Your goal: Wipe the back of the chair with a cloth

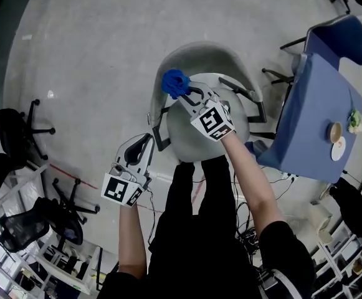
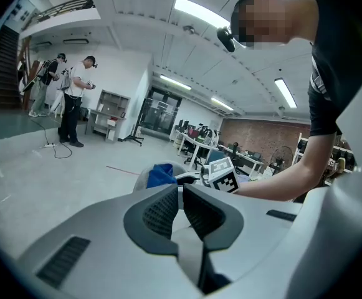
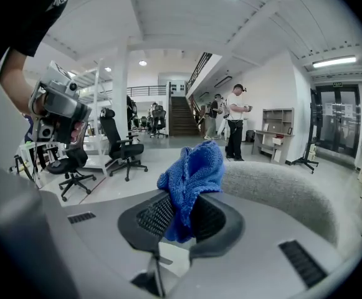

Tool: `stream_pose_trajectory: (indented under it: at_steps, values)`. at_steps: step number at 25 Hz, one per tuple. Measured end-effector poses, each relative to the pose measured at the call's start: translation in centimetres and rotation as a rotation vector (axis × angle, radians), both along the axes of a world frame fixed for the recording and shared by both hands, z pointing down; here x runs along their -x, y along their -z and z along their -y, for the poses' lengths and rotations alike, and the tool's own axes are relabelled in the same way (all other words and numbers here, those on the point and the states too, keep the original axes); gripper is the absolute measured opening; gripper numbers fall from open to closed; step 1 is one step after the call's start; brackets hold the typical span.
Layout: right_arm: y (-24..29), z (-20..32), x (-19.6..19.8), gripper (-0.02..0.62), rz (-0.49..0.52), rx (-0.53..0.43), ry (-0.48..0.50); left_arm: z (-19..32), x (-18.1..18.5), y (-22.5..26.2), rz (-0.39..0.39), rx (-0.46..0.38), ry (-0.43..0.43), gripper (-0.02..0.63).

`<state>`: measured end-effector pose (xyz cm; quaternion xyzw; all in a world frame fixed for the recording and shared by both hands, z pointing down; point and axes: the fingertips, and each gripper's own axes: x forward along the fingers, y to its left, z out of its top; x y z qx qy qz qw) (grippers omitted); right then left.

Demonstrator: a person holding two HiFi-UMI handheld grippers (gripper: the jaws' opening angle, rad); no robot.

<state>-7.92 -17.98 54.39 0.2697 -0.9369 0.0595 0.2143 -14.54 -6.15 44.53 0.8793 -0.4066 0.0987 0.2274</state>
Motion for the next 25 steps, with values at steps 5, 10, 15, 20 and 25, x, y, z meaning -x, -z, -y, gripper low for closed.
stream_pose_trajectory:
  at_steps: [5, 10, 15, 20, 25]
  values:
    - [-1.0, 1.2, 1.4, 0.083, -0.006, 0.001, 0.015, 0.2, 0.2, -0.3, -0.001, 0.003, 0.008, 0.041]
    - [-2.1, 2.5, 2.0, 0.083, -0.014, 0.005, 0.009, 0.1, 0.5, -0.7, 0.005, 0.009, 0.008, 0.041]
    - [-2.4, 4.2, 1.7, 0.084, 0.028, 0.026, -0.043, 0.1, 0.9, -1.1, 0.005, 0.014, 0.015, 0.043]
    - [-2.6, 5.1, 1.0, 0.083, 0.046, 0.041, -0.09, 0.4, 1.0, -1.4, 0.003, 0.016, 0.02, 0.041]
    - [-2.9, 5.7, 0.1, 0.083, 0.041, 0.04, -0.116, 0.4, 0.7, -1.8, -0.001, 0.024, 0.017, 0.041]
